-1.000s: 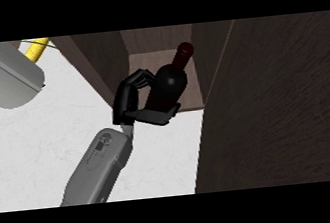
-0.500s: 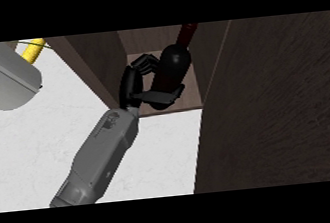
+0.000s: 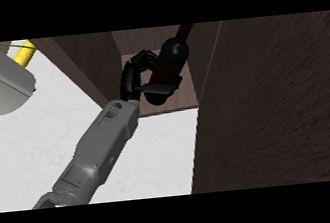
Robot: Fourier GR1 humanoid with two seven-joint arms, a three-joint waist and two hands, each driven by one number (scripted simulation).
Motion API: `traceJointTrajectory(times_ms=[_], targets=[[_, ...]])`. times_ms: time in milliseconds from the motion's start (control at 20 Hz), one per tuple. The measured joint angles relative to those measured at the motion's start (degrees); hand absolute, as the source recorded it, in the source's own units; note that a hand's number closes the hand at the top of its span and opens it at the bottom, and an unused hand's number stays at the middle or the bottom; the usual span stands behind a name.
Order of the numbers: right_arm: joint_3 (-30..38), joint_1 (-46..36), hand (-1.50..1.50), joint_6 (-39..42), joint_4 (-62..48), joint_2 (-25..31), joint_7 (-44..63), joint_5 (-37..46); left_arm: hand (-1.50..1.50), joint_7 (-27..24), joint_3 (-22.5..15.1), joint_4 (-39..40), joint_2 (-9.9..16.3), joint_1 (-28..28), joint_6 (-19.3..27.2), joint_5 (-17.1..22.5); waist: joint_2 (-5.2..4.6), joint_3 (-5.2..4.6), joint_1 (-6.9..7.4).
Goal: Pick up the wine, place it into the cabinet and close the cabinet
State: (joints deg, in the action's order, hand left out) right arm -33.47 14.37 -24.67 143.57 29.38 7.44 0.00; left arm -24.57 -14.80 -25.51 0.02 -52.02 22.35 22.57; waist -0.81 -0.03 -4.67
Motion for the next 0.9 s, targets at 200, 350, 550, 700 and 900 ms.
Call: traceJointTrajectory(times_ms=[200,350,550,700,900], targets=[[0.04,0.97,-1.5,0.48,-0.03,-0.18,-0.97,-0.29,1.5,-0.42,2.19,4.21,0.16,-3.03,-0.24,1.71,-0.17,-0.02,-0.27],[-0.16,1.65,-1.5,1.06,-0.17,-0.45,-1.81,-0.54,1.5,-1.29,3.5,6.98,0.07,-4.65,-0.64,2.84,-0.4,-0.02,-0.72],[0.17,2.03,-1.5,1.97,-0.25,-0.25,-2.36,-0.81,1.5,-1.59,5.22,10.79,0.91,-7.57,-0.58,3.12,-0.7,-0.03,-1.08],[0.06,2.63,-1.5,2.46,-0.33,-0.42,-3.17,-0.99,1.5,-3.05,6.05,12.87,0.85,-8.61,0.19,3.09,-0.83,-0.03,-1.37],[0.0,3.06,-1.5,3.05,-0.48,-0.76,-4.25,-1.19,-1.5,-5.07,6.26,15.33,1.66,-9.78,1.15,2.22,-1.02,-0.04,-1.6]])
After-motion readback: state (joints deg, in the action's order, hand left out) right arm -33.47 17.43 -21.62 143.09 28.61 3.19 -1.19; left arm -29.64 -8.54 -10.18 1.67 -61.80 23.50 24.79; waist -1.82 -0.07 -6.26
